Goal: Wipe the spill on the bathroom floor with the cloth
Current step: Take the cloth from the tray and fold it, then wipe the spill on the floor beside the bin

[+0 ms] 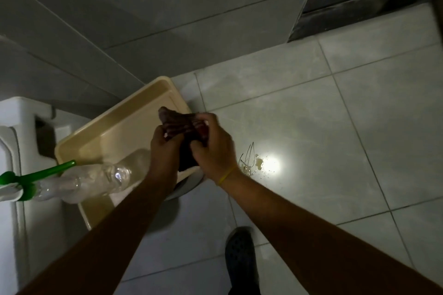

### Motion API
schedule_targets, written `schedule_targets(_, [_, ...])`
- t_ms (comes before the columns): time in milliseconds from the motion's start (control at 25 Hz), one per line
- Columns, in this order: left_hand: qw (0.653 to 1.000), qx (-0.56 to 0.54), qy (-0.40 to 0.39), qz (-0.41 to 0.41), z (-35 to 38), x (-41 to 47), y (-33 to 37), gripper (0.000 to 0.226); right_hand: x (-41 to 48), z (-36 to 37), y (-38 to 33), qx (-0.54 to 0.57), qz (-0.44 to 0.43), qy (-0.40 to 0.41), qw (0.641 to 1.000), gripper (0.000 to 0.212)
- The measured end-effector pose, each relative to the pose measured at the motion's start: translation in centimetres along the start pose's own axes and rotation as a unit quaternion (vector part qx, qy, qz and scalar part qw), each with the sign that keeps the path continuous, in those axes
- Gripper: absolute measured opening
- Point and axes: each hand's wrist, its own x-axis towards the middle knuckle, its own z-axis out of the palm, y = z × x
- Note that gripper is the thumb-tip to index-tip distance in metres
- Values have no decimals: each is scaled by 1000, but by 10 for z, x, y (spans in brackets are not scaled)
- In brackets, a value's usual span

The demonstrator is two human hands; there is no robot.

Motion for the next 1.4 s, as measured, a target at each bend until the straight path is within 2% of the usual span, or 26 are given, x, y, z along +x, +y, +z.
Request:
schedule_targets(120, [995,-20,-102,-9,50,-47,-25,42,-26,-61,45,72,-5,91,993,42])
schedule_targets(240, [985,44,-161,-37,102,-70,-104,48,-52,-93,139,-2,28,100,995,44])
schedule_targets(360, [979,103,-150,-95,138,-61,-209,32,-72,-86,256,-144,51,67,986,42])
schedule_targets(440, [963,210,-134,-98,141,-48,-282,16,-83,-67,323,-179,70,19,981,45])
schedule_targets(520, [929,350,-108,-48,126,-36,-346,35,-94,-46,383,-277,98,2,956,55])
schedule_targets(600, [888,459,-29,17,101,-21,-386,56,-107,-24,422,-427,58,-16,902,67])
schedule_targets(680, [847,526,-31,65,77,-6,-413,68,-111,-7,444,-471,-24,-84,878,75])
schedule_targets(720, [841,533,-55,78,69,1,-425,71,-102,-2,450,-470,-55,-109,874,77])
schedule_targets(800, [844,520,-91,90,59,11,-446,76,-65,10,455,-462,-101,-124,872,78])
schedule_targets(960, [848,511,-73,119,60,12,-465,75,2,37,441,-487,-179,-127,845,76])
schedule_targets(1080, [858,495,-81,109,58,13,-467,74,-28,30,458,-470,-156,-134,858,75])
schedule_targets(1240, [857,495,-83,117,58,12,-463,73,-127,-22,494,-492,-149,-167,841,72])
schedule_targets(1320, [850,507,-75,118,60,12,-465,75,-117,-46,497,-499,-153,-172,835,74])
schedule_targets(1400, [849,509,-76,120,60,13,-467,76,-54,-52,484,-512,-155,-140,833,79])
